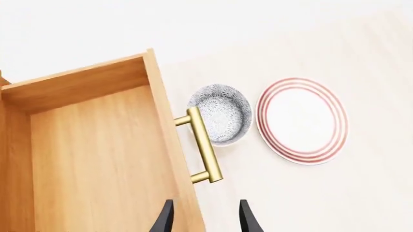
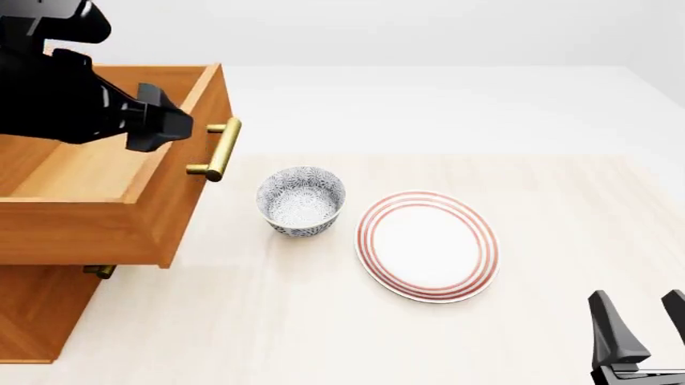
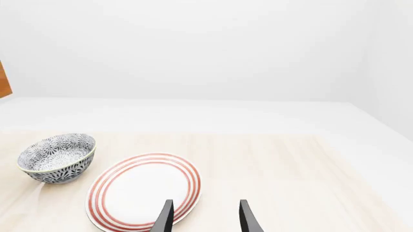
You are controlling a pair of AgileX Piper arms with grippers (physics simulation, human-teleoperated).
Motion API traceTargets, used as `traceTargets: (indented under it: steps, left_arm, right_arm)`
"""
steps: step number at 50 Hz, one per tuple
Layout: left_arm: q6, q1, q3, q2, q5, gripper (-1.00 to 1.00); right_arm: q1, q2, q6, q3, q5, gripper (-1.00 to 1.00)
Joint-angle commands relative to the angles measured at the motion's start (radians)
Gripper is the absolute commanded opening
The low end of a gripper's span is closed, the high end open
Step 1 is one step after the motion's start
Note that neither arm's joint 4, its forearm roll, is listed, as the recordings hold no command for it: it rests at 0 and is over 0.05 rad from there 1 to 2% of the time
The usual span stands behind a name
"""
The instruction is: Open the top drawer of the cabinet.
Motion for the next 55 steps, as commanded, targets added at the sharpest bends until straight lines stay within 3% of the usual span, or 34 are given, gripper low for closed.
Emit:
traceTargets:
  steps: [1, 55]
  left_arm:
    - [0.014, 0.013, -0.016, -0.030, 0.018, 1.00]
    - [0.102, 0.099, -0.078, -0.221, 0.058, 1.00]
  right_arm:
    - [0.000, 0.000, 0.000, 0.000, 0.000, 1.00]
    - [0.000, 0.000, 0.000, 0.000, 0.000, 1.00]
